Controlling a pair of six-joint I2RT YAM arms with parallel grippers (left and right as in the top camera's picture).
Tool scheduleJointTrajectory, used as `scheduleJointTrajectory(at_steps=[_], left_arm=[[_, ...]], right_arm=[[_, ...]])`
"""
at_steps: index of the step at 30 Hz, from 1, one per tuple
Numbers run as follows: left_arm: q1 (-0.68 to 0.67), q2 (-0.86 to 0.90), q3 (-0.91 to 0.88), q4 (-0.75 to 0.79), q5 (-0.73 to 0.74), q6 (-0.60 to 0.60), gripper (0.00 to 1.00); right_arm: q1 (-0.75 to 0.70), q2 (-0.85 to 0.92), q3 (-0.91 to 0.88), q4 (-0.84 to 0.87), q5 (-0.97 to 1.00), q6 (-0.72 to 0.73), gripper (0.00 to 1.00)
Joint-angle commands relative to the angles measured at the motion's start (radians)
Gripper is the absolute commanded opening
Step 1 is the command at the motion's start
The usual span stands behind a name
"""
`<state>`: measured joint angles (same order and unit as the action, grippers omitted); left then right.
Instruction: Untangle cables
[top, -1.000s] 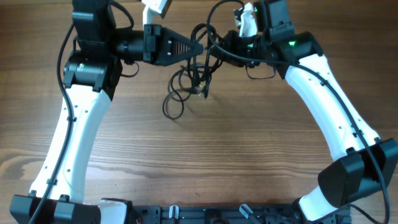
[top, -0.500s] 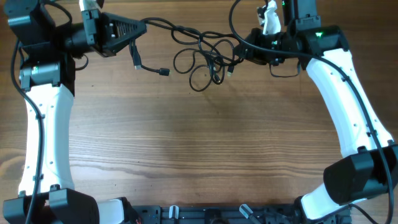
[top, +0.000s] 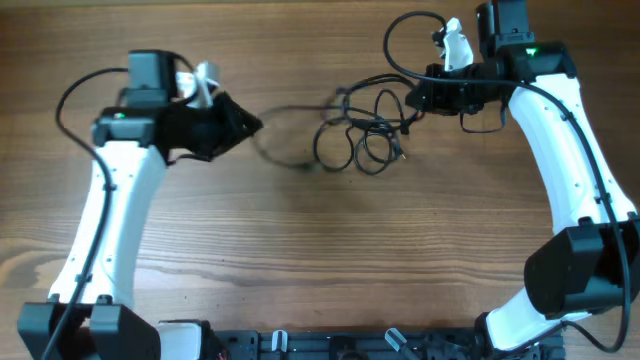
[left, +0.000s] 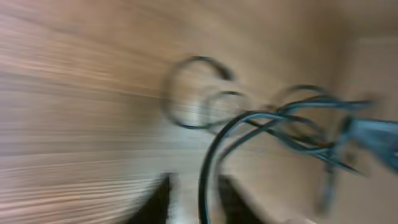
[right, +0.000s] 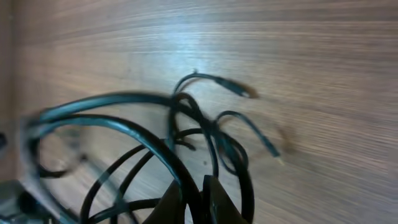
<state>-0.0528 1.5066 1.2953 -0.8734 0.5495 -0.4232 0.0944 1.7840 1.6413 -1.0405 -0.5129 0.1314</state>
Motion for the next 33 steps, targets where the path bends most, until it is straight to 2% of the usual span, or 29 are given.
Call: scheduleJointTrajectory(at_steps=[1, 3, 4, 6, 8, 11, 12, 15, 17, 19, 24, 28, 30, 33], left_arm=[[-0.132, -0.031, -0.002, -0.026, -0.32, 0.091, 0.68], [-0.195, -0.031, -0.002, -0.042, -0.321, 0.14, 0.94], [-0.232, -0.031, -0.002, -0.053, -0.338, 0.159, 0.98], [-0.271, -0.031, -0.002, -0.051, -0.401, 0.154, 0.97], [-0.27, -0.027, -0.002, -0.025, -0.406, 0.132, 0.95], [-0.259, 0.011, -0.002, 0.063, -0.403, -0.002, 0.93], [-0.259, 0.049, -0.002, 0.122, -0.384, -0.06, 0.92], [-0.259, 0.121, -0.002, 0.204, -0.308, -0.134, 0.91], [-0.259, 0.177, -0.002, 0.244, -0.249, -0.161, 0.91], [-0.259, 0.218, -0.002, 0.258, -0.22, -0.161, 0.9], [-0.258, 0.239, -0.001, 0.27, -0.226, -0.101, 0.86], [-0.241, 0.237, -0.001, 0.279, -0.223, -0.093, 0.85], [-0.241, 0.237, -0.001, 0.299, -0.117, -0.002, 0.8], [-0.24, 0.232, -0.001, 0.405, 0.143, 0.058, 0.81]], right_arm=[[-0.013, 0.012, 0.0, -0.011, 0.036, -0.025, 0.05], [-0.013, 0.012, 0.0, -0.022, 0.036, -0.03, 0.06], [-0.013, 0.012, 0.0, -0.028, 0.036, -0.039, 0.09], [-0.013, 0.012, 0.0, -0.039, 0.024, -0.048, 0.09], [-0.012, 0.011, 0.0, -0.042, -0.015, -0.054, 0.07], [-0.005, 0.009, 0.0, -0.038, -0.106, -0.083, 0.05], [-0.002, 0.006, 0.0, -0.037, -0.111, -0.083, 0.05], [-0.002, 0.006, 0.0, -0.051, -0.135, -0.083, 0.05], [0.004, 0.003, 0.001, -0.083, -0.264, -0.127, 0.05], [0.016, -0.015, 0.008, -0.111, -0.327, -0.144, 0.05], [0.034, -0.129, 0.118, -0.097, -0.311, -0.1, 0.05], [0.034, -0.233, 0.225, 0.004, -0.168, 0.012, 0.05], [0.034, -0.276, 0.225, 0.029, -0.051, 0.052, 0.05], [0.034, -0.283, 0.224, -0.001, -0.034, 0.05, 0.04]])
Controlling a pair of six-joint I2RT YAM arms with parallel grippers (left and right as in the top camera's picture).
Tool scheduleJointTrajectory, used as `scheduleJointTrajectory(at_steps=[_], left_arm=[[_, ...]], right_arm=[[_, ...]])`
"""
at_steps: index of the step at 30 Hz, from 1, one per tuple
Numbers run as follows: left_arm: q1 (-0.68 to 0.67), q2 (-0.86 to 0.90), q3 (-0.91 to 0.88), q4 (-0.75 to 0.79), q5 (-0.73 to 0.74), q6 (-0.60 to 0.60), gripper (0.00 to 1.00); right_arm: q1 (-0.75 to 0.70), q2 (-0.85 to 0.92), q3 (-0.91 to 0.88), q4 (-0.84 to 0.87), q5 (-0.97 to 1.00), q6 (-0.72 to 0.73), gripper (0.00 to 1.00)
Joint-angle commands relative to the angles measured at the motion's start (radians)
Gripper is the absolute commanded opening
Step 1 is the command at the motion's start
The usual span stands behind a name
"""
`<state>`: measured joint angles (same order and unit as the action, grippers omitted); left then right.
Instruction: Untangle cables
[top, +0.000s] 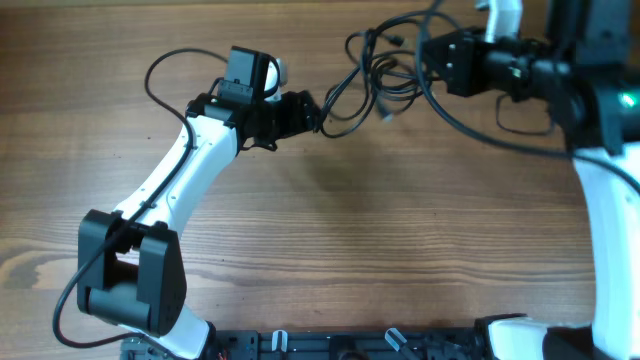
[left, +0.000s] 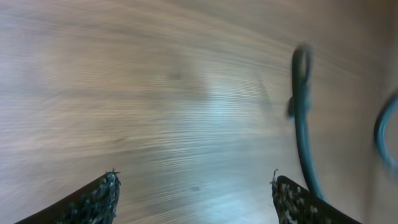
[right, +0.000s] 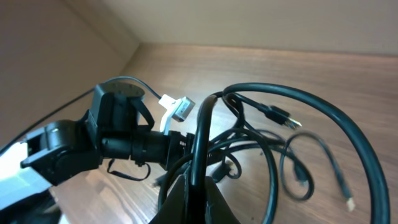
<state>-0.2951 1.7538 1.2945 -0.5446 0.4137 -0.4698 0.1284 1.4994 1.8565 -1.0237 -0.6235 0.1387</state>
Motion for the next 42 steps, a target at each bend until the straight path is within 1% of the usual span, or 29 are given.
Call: scheduleJointTrajectory(at_steps=[1, 2, 5, 8, 10, 11, 13, 15, 16, 19, 23, 27, 28, 29, 30, 32, 34, 35, 36, 37, 40, 42], left_arm=[[0.007, -0.021, 0.0, 0.147, 0.372, 0.102, 0.83], [0.013, -0.027, 0.0, 0.189, 0.408, 0.087, 0.85], [0.044, -0.04, 0.0, 0.25, 0.421, 0.018, 0.85], [0.069, -0.041, 0.0, 0.266, 0.524, 0.012, 0.8], [0.068, -0.041, 0.0, 0.306, 0.597, 0.004, 0.78], [0.062, -0.041, 0.0, 0.342, 0.626, -0.024, 0.78], [0.041, -0.041, 0.0, 0.423, 0.632, -0.069, 0.8], [0.023, -0.041, 0.0, 0.464, 0.604, -0.1, 0.81], [0.011, -0.041, 0.0, 0.468, 0.568, -0.117, 0.81], [-0.023, -0.041, 0.0, 0.467, 0.516, -0.121, 0.79], [-0.063, -0.041, 0.0, 0.485, 0.48, -0.132, 0.72], [-0.122, -0.041, 0.0, 0.481, 0.322, -0.142, 0.72], [-0.143, -0.041, 0.0, 0.482, 0.251, -0.167, 0.71], [-0.149, -0.041, 0.0, 0.482, 0.225, -0.18, 0.7], [-0.156, -0.041, 0.0, 0.481, 0.201, -0.195, 0.67], [-0.168, -0.039, 0.0, 0.481, 0.166, -0.198, 0.58], [-0.184, -0.039, 0.0, 0.473, 0.101, -0.198, 0.37], [-0.187, -0.039, 0.0, 0.472, 0.081, -0.198, 0.29], [-0.187, -0.039, 0.0, 0.473, 0.074, -0.197, 0.11], [-0.185, -0.039, 0.0, 0.473, 0.074, -0.197, 0.04], [-0.171, -0.051, 0.0, 0.473, 0.075, -0.201, 0.04], [-0.154, -0.085, 0.0, 0.467, 0.075, -0.201, 0.04]], right_arm=[[0.0, 0.005, -0.002, -0.031, 0.077, 0.036, 0.04], [-0.001, 0.007, -0.006, -0.04, 0.077, 0.029, 0.04], [-0.002, 0.024, -0.01, -0.086, 0.077, -0.028, 0.04], [-0.002, 0.039, -0.01, -0.115, 0.077, -0.057, 0.04], [-0.001, 0.047, -0.011, -0.119, 0.072, -0.057, 0.04], [-0.001, 0.051, -0.011, -0.123, 0.068, -0.057, 0.04], [-0.001, 0.06, -0.013, -0.131, 0.062, -0.059, 0.04], [-0.001, 0.063, -0.013, -0.141, 0.062, -0.061, 0.04], [-0.001, 0.065, -0.013, -0.145, 0.062, -0.064, 0.04], [-0.002, 0.068, -0.013, -0.145, 0.062, -0.068, 0.04], [-0.001, 0.069, -0.013, -0.145, 0.062, -0.068, 0.04], [-0.001, 0.074, -0.013, -0.158, 0.061, -0.063, 0.04], [-0.001, 0.081, -0.013, -0.171, 0.062, -0.063, 0.04], [-0.001, 0.087, -0.013, -0.177, 0.062, -0.064, 0.04], [-0.001, 0.092, -0.013, -0.184, 0.062, -0.064, 0.05], [-0.001, 0.102, -0.013, -0.193, 0.061, -0.064, 0.04], [-0.001, 0.114, -0.013, -0.198, 0.061, -0.063, 0.05], [-0.001, 0.119, -0.013, -0.198, 0.062, -0.064, 0.04], [-0.001, 0.122, -0.013, -0.199, 0.068, -0.059, 0.04], [-0.001, 0.128, -0.013, -0.2, 0.094, -0.049, 0.04], [-0.002, 0.158, -0.024, -0.203, 0.272, 0.063, 0.04], [-0.003, 0.187, -0.048, -0.198, 0.314, 0.089, 0.04]])
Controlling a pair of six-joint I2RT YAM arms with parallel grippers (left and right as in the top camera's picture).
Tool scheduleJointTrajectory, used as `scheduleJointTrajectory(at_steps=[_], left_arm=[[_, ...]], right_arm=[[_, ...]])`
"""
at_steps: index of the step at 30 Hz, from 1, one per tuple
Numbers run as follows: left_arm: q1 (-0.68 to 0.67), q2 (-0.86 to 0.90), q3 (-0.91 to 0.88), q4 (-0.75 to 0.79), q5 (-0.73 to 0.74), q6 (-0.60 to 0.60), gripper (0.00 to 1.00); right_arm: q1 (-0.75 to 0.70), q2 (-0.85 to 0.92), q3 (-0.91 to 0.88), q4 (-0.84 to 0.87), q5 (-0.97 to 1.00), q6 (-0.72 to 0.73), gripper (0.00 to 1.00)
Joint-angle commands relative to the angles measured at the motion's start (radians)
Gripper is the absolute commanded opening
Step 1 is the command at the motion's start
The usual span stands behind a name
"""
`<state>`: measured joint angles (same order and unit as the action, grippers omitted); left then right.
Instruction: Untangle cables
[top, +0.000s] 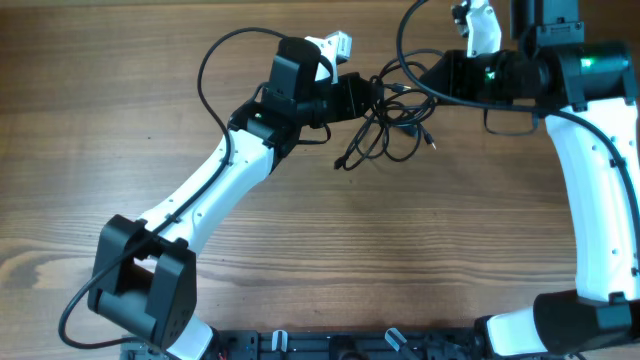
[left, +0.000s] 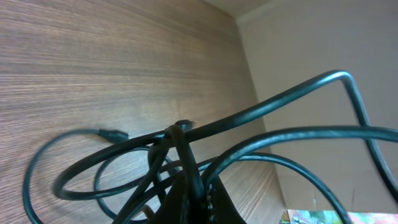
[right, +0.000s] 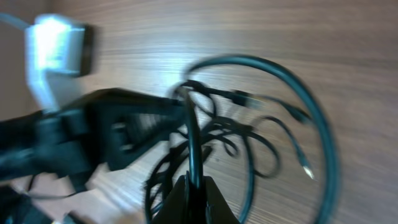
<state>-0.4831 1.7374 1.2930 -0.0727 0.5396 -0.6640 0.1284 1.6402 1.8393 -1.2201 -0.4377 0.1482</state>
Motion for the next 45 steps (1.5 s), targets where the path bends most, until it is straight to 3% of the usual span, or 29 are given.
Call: scheduleJointTrajectory(at_steps=[1, 7, 12, 17, 20, 23, 28, 34, 39, 45], left_arm=[[0.048, -0.093, 0.001, -0.016, -0.051, -0.006, 0.04], [0.133, -0.254, 0.001, -0.114, -0.031, -0.006, 0.04], [0.232, -0.34, 0.001, -0.011, 0.23, -0.01, 0.04], [0.37, -0.385, 0.001, 0.129, 0.451, -0.11, 0.04], [0.447, -0.4, 0.001, 0.145, 0.518, -0.138, 0.04], [0.49, -0.401, 0.001, 0.126, 0.571, -0.136, 0.04], [0.445, -0.381, 0.001, -0.133, 0.571, 0.084, 0.04], [0.435, -0.363, 0.001, -0.346, 0.573, 0.304, 0.04], [0.435, -0.363, 0.001, -0.344, 0.579, 0.315, 0.04], [0.435, -0.363, 0.001, -0.352, 0.583, 0.16, 0.04]], right_arm=[[-0.005, 0.066, -0.05, 0.006, 0.148, 0.093, 0.04], [-0.005, 0.203, -0.132, 0.079, 0.174, 0.124, 0.04], [-0.005, 0.319, -0.132, 0.117, 0.175, 0.143, 0.04], [-0.005, 0.407, -0.132, 0.156, 0.174, 0.151, 0.04], [-0.008, 0.439, -0.132, 0.174, 0.166, 0.151, 0.04], [-0.011, 0.439, -0.132, 0.215, 0.006, 0.052, 0.05], [-0.006, 0.375, -0.084, 0.227, -0.335, -0.113, 0.31], [0.003, 0.152, -0.055, 0.214, -0.354, -0.117, 0.6], [0.046, 0.031, -0.055, 0.215, -0.35, -0.049, 0.63], [0.168, 0.065, -0.061, 0.288, -0.345, 0.063, 0.62]])
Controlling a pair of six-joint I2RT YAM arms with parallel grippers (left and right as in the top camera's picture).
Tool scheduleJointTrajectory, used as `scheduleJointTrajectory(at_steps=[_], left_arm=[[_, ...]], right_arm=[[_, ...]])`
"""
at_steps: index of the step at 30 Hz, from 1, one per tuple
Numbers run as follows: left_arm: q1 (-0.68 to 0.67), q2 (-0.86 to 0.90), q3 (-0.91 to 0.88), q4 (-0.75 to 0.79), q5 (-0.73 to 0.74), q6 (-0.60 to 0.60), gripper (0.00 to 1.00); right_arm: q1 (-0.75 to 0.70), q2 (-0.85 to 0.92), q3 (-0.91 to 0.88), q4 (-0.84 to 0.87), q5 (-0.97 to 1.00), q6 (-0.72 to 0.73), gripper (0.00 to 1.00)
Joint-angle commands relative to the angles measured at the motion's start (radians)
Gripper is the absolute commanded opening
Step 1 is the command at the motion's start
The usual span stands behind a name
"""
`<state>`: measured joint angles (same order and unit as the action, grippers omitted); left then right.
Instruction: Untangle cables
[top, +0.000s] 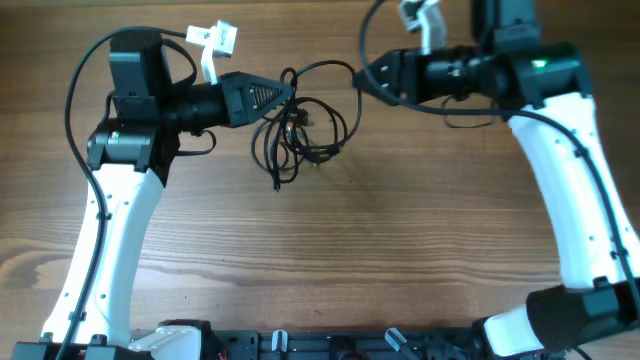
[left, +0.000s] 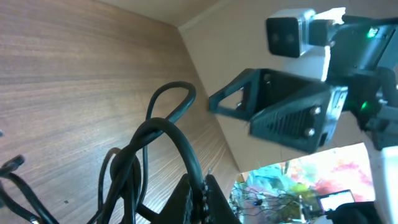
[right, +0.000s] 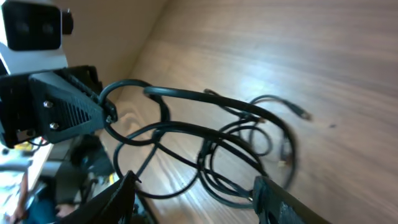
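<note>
A tangle of thin black cables (top: 303, 128) hangs in loops at the far middle of the wooden table (top: 400, 250). My left gripper (top: 288, 92) points right and is shut on one upper loop of it; in the left wrist view the strand (left: 163, 127) runs down between its closed jaws (left: 198, 196). My right gripper (top: 362, 76) stands open just right of the tangle, apart from it. The right wrist view has the loops (right: 205, 134) ahead of its spread fingers (right: 193, 180), with nothing between them.
Each arm's own black lead arcs over its wrist near the far edge (top: 90, 70). A black rail (top: 330, 345) runs along the table's front edge. White arm links stand at the left (top: 110, 240) and right (top: 580, 200) sides.
My right gripper has opened and let go of the cable. My left gripper, still shut on the tangle, has carried it leftward from the far right-middle to the far middle.
First the tangle lay on the table, my right gripper shut on it and my left shut on a strand at its left. Then my left gripper was open while my right held the bundle raised. Later both gripped it; now only my left holds it.
</note>
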<state>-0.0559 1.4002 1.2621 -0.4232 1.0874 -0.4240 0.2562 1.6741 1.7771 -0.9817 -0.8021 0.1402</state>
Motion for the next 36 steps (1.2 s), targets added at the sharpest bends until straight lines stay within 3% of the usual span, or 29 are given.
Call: scheduleJointTrajectory(at_steps=[1, 4, 8, 13, 16, 18, 22, 23, 24, 29, 36], left_arm=[[0.007, -0.026, 0.032, -0.01, 0.035, -0.098, 0.04], [0.0, -0.026, 0.032, -0.047, 0.034, -0.116, 0.04], [-0.032, -0.026, 0.032, -0.053, 0.0, -0.115, 0.04], [-0.054, -0.026, 0.032, -0.053, -0.052, -0.115, 0.04], [-0.053, -0.026, 0.032, -0.053, -0.057, -0.108, 0.04], [-0.054, -0.026, 0.032, -0.054, -0.075, -0.105, 0.04], [-0.053, -0.026, 0.032, -0.108, -0.211, -0.103, 0.04], [-0.054, -0.026, 0.032, -0.134, -0.256, -0.086, 0.04], [-0.054, -0.026, 0.032, -0.183, -0.315, -0.048, 0.04], [-0.053, -0.026, 0.032, -0.349, -0.618, -0.025, 0.04], [-0.053, -0.026, 0.032, -0.392, -0.766, -0.025, 0.04]], right_arm=[[0.052, 0.035, 0.002, 0.071, 0.027, 0.092, 0.62], [0.087, 0.039, 0.001, 0.135, 0.131, 0.313, 0.64], [0.15, 0.053, -0.005, 0.217, 0.246, 0.563, 0.79], [0.179, 0.15, -0.005, 0.242, 0.239, 0.637, 0.8], [0.179, 0.201, -0.005, 0.27, 0.196, 0.647, 0.74], [0.179, 0.218, -0.005, 0.282, 0.171, 0.645, 0.65], [0.169, 0.214, -0.004, 0.294, 0.171, 0.617, 0.17], [0.159, 0.211, -0.004, 0.294, 0.165, 0.616, 0.08], [0.144, 0.203, -0.002, 0.301, 0.134, 0.59, 0.04], [0.05, 0.132, -0.002, 0.315, -0.066, 0.518, 0.05], [-0.126, 0.029, -0.002, 0.314, -0.289, 0.48, 0.04]])
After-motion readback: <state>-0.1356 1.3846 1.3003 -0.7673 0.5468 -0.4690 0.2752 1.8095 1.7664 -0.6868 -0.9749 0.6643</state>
